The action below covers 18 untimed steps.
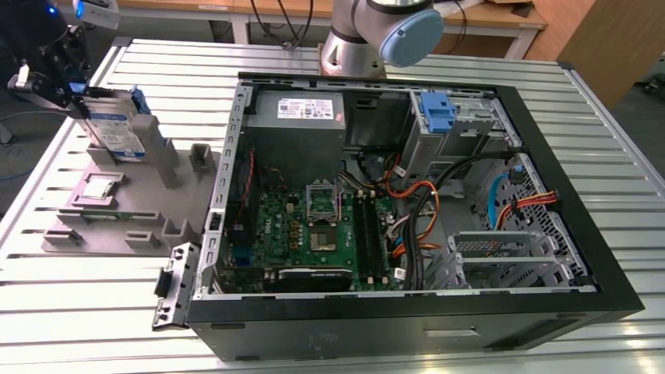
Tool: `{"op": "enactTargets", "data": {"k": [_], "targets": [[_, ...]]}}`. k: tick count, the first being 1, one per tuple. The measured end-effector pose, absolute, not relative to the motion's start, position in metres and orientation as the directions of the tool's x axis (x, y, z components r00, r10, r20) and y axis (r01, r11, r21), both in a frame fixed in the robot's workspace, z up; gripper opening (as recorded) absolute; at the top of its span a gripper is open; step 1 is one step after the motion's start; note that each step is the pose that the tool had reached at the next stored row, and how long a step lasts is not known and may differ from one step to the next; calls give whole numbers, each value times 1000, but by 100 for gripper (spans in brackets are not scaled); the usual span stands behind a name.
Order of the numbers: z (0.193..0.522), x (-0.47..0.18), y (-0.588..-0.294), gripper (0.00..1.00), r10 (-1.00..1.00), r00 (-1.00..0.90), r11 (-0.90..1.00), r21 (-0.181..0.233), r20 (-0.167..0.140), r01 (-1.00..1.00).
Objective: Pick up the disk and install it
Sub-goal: 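Pick up the disk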
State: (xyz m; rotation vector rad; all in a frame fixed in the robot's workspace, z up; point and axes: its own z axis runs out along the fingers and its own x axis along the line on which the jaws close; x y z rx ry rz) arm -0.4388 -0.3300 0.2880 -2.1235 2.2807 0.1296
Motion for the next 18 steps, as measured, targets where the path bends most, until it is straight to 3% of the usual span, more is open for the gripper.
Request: {"op": "enactTargets", "data": {"k": [18], "targets": [[295,-439,-330,37,-995,-73,69,45,-73,-997]]}}
